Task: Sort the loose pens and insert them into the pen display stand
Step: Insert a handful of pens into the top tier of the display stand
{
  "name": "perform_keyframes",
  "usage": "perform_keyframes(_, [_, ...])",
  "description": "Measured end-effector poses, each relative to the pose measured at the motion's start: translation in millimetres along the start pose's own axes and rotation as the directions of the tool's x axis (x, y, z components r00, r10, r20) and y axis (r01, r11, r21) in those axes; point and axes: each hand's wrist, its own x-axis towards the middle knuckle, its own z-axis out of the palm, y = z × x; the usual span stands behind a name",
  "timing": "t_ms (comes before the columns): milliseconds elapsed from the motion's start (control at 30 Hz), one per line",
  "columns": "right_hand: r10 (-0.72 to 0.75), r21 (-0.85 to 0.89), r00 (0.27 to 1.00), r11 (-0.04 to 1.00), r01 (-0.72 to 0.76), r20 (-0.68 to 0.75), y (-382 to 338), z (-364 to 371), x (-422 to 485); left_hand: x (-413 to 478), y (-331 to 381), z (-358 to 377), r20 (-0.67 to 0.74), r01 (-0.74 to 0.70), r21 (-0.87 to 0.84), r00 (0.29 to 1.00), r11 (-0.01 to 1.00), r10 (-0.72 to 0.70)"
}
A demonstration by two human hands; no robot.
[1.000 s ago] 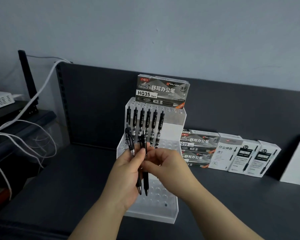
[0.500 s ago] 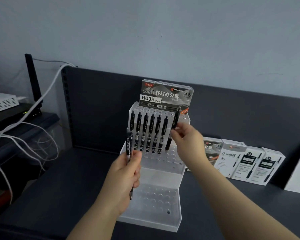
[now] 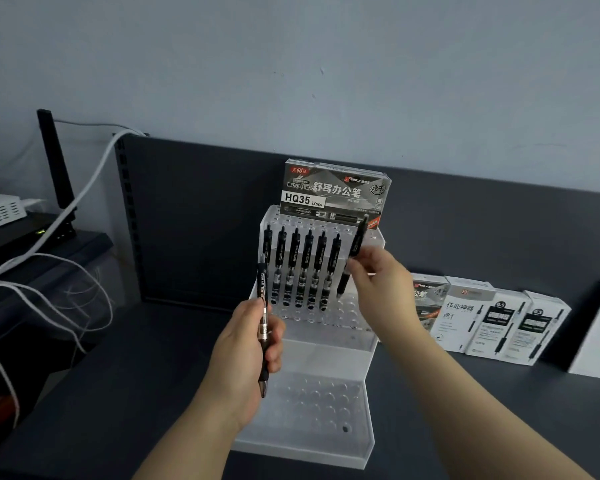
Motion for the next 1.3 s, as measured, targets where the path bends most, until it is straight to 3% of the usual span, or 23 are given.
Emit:
perform_keyframes(100, [0.029,-0.137,0.994,0.990,-0.014,0.107,5,9,-4,2,0,-2,0.011,-0.015,0.043,1.000,0.999,0.014])
perform_keyframes(267, [0.027,-0.243,0.992,0.970,0.005,0.126,6,9,-2,6,1,-3,-0.002,-0.042,0.054,0.999,0.998,0.042])
perform_keyframes(500, [0.050,-0.285,0.993,0.958,-0.017,0.110,5,10,-3,14,6,-2,-0.010,-0.033,-0.027,0.999,0.999,0.032])
perform_keyframes(633, [0.102,-0.159,0.994,0.983,-0.095,0.039,3,10,-13,18,9,1,0.021,-0.003,-0.112,1.000,0.994,0.005])
perform_keyframes(800, [0.125,-0.304,0.992,0.946,-0.109,0.035,4,17,-7,22,9,8,0.061,0.031,-0.158,0.998,0.987,-0.021])
perform_keyframes(1000, [0.126,-0.352,0.992,0.929,-0.109,0.025,2,19,-8,30,15,17,0.124,0.060,-0.178,0.992,0.982,-0.038])
perform_keyframes(1167, [0.125,-0.101,0.990,0.986,-0.131,-0.065,-13,7,-27,38,15,26,0.189,0.110,-0.230,0.980,0.967,-0.066])
perform_keyframes(1300, [0.074,0.274,0.982,0.954,-0.120,0.172,-42,-2,-56,37,15,33,0.319,0.178,-0.277,0.944,0.944,-0.084])
